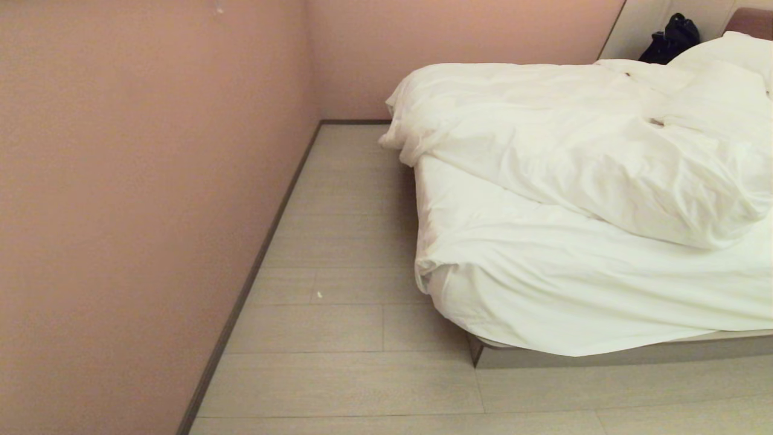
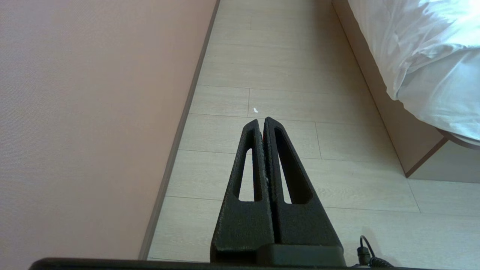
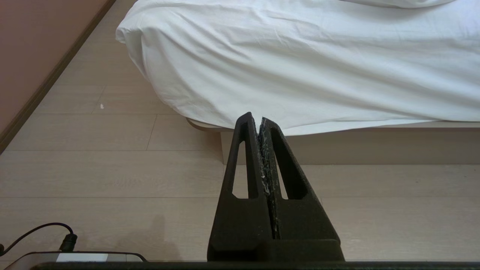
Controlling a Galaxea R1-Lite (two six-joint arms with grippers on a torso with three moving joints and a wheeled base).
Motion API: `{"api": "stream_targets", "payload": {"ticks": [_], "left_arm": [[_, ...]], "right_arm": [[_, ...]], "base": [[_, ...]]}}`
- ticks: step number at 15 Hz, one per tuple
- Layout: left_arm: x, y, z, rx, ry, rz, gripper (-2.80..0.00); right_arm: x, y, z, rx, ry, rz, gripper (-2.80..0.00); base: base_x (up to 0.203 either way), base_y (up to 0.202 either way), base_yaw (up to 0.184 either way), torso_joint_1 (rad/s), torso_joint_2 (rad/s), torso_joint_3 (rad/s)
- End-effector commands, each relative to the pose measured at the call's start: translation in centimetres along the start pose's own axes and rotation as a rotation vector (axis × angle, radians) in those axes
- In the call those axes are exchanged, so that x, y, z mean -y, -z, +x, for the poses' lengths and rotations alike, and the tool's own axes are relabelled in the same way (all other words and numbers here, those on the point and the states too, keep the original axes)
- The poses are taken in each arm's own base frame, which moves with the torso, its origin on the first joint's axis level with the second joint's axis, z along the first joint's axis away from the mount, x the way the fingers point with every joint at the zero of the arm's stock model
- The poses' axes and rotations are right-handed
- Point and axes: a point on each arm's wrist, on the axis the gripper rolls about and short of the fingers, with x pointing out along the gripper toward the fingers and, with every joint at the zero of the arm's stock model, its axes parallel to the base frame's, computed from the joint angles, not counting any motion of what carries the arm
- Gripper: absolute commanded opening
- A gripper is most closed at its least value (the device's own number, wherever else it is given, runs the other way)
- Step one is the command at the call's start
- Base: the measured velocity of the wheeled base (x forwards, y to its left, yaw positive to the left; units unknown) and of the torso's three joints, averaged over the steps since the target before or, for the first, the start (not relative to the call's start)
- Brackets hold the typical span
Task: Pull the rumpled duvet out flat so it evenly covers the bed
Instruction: Hold the folded corner of the quilt
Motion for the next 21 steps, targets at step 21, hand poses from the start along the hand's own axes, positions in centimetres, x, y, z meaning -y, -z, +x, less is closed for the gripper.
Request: {"api": "stream_targets", "payload": {"ticks": [21], "left_arm": [[0.0, 0.0, 0.0, 0.0, -0.001, 0.007, -2.8]], "right_arm": [[0.0, 0.0, 0.0, 0.0, -0.001, -0.001, -2.8]], "base": [[0.0, 0.0, 0.0, 0.0, 0.0, 0.0]]}}
